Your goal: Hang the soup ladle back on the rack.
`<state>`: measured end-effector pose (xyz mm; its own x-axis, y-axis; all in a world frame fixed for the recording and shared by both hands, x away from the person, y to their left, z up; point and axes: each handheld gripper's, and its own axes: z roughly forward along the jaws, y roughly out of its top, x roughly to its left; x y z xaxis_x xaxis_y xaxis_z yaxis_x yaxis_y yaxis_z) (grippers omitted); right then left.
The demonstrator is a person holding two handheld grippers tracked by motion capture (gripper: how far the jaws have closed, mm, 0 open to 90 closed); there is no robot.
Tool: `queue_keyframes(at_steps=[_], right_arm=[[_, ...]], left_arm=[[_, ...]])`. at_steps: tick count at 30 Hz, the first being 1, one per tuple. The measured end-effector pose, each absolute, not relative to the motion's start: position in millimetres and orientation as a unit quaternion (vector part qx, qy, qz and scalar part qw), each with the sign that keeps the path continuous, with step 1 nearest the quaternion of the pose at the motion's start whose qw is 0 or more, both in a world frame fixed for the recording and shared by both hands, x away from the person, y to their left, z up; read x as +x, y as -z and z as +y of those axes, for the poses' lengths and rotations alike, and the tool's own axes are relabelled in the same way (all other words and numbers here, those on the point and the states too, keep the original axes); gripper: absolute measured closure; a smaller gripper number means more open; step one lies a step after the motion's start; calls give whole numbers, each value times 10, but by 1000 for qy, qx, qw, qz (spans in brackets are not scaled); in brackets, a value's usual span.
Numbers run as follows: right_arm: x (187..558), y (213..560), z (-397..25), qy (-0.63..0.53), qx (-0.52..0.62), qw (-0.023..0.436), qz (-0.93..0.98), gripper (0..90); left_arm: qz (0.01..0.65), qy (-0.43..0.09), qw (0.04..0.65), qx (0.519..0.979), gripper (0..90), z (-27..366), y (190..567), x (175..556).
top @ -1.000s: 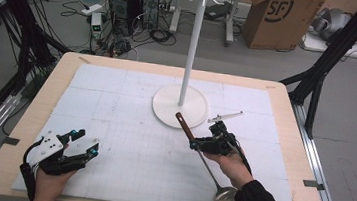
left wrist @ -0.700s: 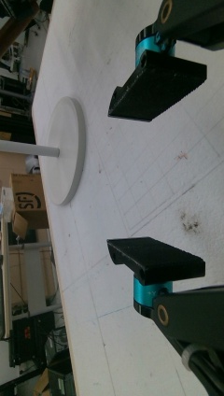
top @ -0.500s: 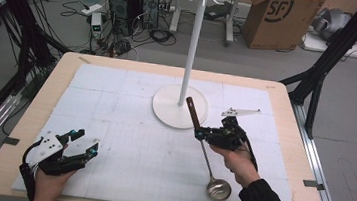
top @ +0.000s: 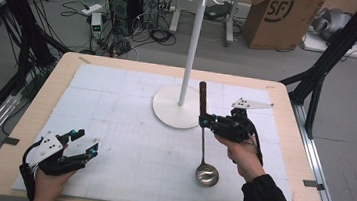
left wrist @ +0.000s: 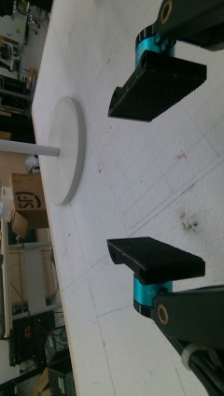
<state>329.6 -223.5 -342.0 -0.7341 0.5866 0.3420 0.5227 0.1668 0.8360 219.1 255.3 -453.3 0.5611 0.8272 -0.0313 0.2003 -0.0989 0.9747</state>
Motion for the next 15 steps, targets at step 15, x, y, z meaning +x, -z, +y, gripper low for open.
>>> queue_keyframes(at_steps=[15], right_arm=[[3370,3021,-2235,-560,349,61,749,741]], left_arm=[[376,-281,556,686,314,2560,4539,2192]])
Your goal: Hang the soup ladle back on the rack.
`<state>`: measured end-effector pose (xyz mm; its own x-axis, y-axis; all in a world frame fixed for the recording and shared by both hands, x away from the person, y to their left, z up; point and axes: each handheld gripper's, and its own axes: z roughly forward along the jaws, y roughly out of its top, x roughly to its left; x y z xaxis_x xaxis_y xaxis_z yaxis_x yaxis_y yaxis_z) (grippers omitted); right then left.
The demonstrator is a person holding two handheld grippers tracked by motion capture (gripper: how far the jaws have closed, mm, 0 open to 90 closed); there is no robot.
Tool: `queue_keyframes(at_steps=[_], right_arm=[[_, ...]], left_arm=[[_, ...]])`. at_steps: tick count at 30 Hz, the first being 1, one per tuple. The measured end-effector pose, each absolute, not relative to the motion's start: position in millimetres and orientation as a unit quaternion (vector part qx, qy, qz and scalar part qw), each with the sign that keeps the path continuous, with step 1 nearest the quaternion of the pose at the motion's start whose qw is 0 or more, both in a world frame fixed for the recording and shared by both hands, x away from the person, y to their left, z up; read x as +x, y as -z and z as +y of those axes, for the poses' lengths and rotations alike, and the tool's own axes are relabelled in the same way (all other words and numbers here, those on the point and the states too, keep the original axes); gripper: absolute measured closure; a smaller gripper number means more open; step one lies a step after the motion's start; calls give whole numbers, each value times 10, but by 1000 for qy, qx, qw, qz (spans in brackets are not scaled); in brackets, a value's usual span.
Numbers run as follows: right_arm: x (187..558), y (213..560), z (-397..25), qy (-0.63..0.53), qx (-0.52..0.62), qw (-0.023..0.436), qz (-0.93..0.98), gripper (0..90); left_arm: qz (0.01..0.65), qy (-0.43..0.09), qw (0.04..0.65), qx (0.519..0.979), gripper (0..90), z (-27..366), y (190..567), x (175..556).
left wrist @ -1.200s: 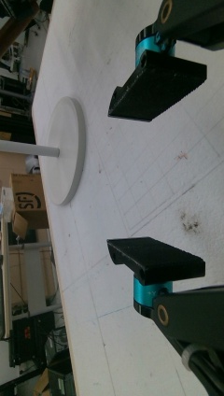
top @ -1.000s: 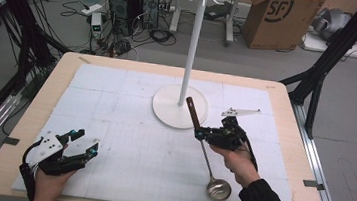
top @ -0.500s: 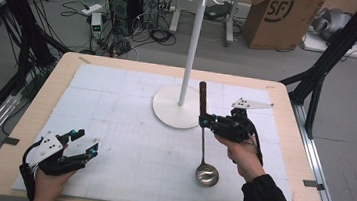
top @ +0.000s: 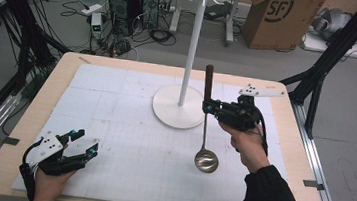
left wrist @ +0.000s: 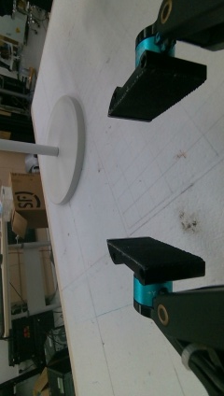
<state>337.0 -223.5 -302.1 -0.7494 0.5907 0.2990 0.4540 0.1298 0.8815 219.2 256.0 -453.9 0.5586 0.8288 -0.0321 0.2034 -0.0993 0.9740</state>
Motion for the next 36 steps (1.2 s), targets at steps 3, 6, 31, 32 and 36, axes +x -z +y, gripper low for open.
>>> queue_keyframes(at_steps=[3,6,31,32,36], right_arm=[[3429,2886,-2226,-569,343,64,745,741],[3509,2733,-2221,-577,336,68,741,741],[4137,2051,-2303,-607,338,100,712,740],[4157,2036,-2297,-607,336,100,713,740],[4178,2001,-2251,-608,328,97,716,740]], left_arm=[[380,-281,554,685,314,2572,4546,2198],[381,-281,555,683,314,2580,4546,2190],[395,-303,546,674,317,2745,4542,2034],[395,-304,546,674,317,2752,4542,2027],[398,-307,544,672,317,2778,4538,1998]])
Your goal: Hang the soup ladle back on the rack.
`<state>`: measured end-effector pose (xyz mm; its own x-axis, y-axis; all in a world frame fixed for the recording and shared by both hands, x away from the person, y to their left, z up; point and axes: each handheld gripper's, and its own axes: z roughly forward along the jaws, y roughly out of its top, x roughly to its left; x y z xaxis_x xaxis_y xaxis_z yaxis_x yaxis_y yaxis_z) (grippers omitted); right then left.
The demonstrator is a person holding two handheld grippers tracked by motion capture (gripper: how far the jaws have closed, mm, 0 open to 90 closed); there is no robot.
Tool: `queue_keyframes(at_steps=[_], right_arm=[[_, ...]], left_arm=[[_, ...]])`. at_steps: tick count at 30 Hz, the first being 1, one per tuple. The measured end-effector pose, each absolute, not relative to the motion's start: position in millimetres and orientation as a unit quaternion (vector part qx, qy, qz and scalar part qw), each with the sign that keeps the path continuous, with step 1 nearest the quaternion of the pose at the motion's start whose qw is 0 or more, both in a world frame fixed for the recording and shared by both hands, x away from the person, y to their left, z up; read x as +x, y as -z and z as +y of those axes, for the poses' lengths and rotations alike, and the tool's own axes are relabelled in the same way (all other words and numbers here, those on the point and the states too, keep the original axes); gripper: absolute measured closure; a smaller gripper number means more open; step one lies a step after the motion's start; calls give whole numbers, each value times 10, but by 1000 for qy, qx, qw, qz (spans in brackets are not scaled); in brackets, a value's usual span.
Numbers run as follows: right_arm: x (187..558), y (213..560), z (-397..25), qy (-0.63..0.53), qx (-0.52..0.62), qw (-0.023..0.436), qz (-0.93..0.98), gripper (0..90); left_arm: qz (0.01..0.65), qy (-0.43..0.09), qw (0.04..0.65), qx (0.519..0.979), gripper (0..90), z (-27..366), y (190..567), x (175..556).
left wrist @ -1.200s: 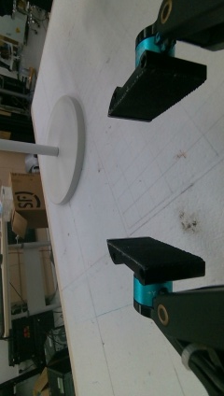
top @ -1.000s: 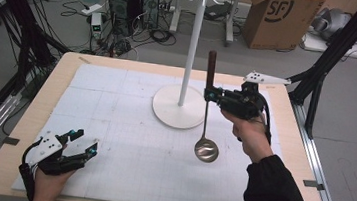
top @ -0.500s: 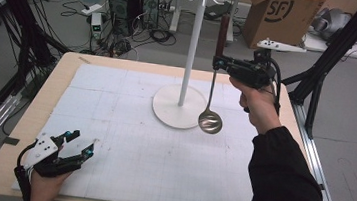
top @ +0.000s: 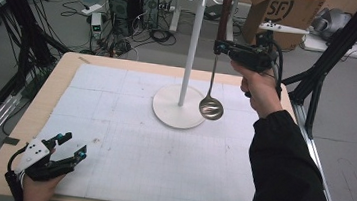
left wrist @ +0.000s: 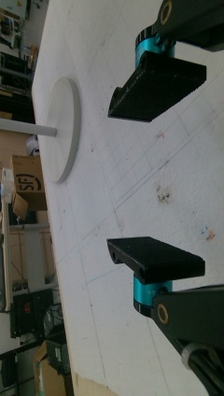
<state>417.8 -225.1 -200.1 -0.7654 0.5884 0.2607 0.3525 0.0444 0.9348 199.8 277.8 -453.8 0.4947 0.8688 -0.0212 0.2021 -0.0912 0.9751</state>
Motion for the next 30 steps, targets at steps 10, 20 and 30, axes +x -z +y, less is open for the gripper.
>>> queue_keyframes(at_steps=[10,20,30], right_arm=[[4236,2007,-2230,-609,334,94,713,740],[4330,2000,-2191,-611,329,80,715,740],[4339,2027,-2082,-611,314,59,725,739]], left_arm=[[401,-311,541,670,317,2805,4534,1965],[407,-317,536,668,317,2856,4538,1907],[413,-324,533,664,317,2916,4530,1835]])
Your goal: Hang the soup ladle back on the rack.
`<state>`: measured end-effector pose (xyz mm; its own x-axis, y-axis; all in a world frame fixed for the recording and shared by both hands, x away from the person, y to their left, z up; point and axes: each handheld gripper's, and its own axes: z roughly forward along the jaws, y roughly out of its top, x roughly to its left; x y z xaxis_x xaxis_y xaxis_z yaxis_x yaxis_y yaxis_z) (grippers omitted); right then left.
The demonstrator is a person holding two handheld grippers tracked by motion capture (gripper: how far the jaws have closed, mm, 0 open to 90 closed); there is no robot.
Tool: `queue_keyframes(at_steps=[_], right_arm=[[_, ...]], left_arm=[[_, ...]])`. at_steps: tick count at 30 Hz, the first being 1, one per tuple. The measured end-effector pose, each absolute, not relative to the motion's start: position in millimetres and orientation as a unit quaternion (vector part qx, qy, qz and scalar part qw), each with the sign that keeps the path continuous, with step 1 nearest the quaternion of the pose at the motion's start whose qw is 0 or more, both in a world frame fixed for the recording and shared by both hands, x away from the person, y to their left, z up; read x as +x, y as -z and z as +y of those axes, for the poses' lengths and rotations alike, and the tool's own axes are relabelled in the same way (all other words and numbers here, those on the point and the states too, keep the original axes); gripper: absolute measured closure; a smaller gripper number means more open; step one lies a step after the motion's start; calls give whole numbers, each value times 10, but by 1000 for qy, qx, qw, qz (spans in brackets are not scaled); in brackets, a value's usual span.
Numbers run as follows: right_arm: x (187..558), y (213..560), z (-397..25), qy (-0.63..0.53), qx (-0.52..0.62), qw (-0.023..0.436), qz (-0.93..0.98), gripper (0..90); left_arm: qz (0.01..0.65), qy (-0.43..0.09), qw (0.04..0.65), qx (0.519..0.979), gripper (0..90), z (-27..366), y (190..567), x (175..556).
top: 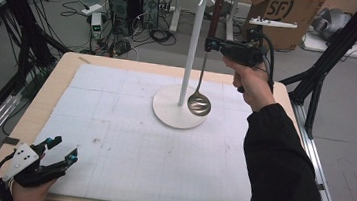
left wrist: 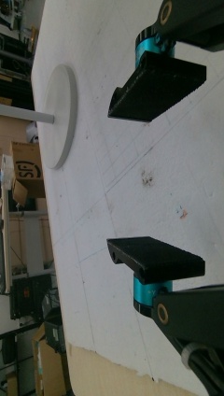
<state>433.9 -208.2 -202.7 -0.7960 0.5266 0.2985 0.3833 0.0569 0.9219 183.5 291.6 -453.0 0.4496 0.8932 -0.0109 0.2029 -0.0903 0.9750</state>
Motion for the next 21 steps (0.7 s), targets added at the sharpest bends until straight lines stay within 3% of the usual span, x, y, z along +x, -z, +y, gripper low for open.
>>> queue_keyframes(at_steps=[21], right_arm=[[4379,2020,-1930,-596,314,83,734,739]], left_arm=[[413,-326,535,661,317,2925,4526,1822]])
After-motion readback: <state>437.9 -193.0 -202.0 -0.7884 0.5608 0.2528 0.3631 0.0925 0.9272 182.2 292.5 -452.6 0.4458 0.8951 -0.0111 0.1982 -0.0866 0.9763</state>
